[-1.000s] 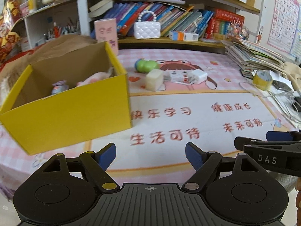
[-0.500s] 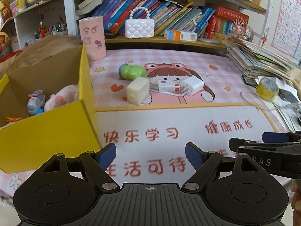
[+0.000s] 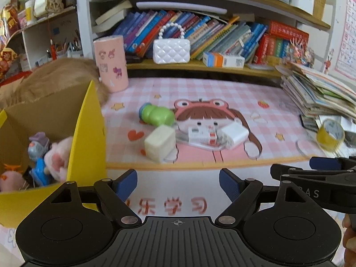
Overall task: Organize objects
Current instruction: 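Withdraw both open tools from the box toward the white cube and charger, then grasp the white cube with the left tool while the right grasps the white charger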
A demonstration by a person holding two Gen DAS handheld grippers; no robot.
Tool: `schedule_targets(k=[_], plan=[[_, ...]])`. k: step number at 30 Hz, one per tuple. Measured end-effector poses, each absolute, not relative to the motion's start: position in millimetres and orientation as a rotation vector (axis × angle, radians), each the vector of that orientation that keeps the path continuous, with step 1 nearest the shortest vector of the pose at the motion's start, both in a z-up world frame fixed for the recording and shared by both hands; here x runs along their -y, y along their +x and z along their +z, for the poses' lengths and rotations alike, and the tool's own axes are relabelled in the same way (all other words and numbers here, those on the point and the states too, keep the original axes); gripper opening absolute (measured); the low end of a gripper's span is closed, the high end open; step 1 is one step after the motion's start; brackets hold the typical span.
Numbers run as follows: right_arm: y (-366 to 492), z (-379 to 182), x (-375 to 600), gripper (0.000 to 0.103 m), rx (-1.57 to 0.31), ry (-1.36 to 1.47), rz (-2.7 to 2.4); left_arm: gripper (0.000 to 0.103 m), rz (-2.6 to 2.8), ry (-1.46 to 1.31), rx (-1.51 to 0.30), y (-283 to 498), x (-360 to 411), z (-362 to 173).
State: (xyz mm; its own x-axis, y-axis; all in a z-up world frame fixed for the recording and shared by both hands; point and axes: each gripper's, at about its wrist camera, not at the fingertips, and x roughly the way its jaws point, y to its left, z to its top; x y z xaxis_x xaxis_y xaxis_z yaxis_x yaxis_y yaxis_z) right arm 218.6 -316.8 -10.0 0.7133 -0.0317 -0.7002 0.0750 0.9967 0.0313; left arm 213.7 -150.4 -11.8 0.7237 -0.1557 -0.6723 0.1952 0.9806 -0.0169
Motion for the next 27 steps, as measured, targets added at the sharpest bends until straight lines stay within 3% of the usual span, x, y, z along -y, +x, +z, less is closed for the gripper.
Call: schedule_targets(k=[4, 12, 27], plan=[[237.1, -11.7, 327.4, 0.071, -0.762, 0.051, -0.042, 0.081, -0.165, 0.054, -0.720, 228.5, 158.1, -12.3], [270.0, -20.6, 336.4, 0.071, -0.744, 0.013, 0.012, 0.068, -0.067, -0.007, -0.768, 269.5, 159.2, -28.7], [332.7, -59.6, 320.9, 0.071, -0.797, -0.081, 0.171, 0.067, 0.020, 0.023, -0.867, 329.3, 162.9, -72.2]])
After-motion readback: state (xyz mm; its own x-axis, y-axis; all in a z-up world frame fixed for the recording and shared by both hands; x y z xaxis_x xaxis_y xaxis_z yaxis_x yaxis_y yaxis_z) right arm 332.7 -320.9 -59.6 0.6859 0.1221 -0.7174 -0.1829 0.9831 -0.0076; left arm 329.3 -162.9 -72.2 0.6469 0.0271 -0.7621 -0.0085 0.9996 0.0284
